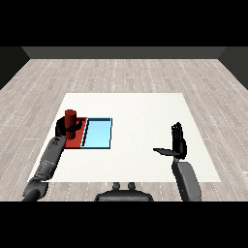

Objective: Pick the red can and put it in the red box

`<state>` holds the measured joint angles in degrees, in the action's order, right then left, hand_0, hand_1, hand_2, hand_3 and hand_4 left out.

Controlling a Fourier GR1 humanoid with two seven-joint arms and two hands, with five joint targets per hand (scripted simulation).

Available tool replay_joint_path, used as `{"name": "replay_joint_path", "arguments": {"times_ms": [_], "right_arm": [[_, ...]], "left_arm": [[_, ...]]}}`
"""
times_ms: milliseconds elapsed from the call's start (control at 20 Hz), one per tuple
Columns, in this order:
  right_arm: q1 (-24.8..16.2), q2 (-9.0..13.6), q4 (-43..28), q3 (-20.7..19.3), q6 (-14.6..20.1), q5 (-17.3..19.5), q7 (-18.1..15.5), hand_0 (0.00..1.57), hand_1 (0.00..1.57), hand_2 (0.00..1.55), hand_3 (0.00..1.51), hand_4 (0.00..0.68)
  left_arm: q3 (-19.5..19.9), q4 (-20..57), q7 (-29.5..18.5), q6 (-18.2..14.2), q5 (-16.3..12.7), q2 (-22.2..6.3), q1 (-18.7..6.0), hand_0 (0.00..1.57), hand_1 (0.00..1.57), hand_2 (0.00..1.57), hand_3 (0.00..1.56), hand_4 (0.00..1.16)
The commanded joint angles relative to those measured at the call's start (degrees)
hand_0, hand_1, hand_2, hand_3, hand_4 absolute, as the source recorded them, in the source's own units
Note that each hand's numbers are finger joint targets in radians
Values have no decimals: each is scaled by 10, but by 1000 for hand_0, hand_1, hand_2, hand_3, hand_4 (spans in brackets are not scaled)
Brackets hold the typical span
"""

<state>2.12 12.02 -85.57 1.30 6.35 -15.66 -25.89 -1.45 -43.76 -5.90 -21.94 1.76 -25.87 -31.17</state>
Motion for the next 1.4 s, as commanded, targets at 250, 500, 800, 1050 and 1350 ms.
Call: {"name": "replay_joint_path", "arguments": {"times_ms": [250, 500, 800, 1050, 1350], "right_arm": [[8, -12, -28, 15, 27, 39, -17, 0, 0, 0, 0, 0], [-8, -3, -57, 6, 9, 23, -21, 0, 0, 0, 0, 0], [2, -12, -45, 4, 3, 21, -32, 0, 0, 0, 0, 0], [-4, -18, -42, 14, -11, 27, -51, 0, 0, 0, 0, 0], [-12, -4, -40, -8, -37, 7, -60, 0, 0, 0, 0, 0]], "left_arm": [[27, 274, -16, -38, 45, -7, -72, 1005, 1005, 1064, 1208, 939], [30, 351, 25, -37, 55, -2, -116, 849, 849, 797, 0, 706], [17, 387, -14, 54, 72, -14, -104, 230, 230, 450, 0, 686], [-24, 422, 50, 61, 119, -22, -138, 0, 0, 0, 0, 0], [8, 413, 75, 40, 90, -24, -148, 0, 0, 0, 0, 0]]}}
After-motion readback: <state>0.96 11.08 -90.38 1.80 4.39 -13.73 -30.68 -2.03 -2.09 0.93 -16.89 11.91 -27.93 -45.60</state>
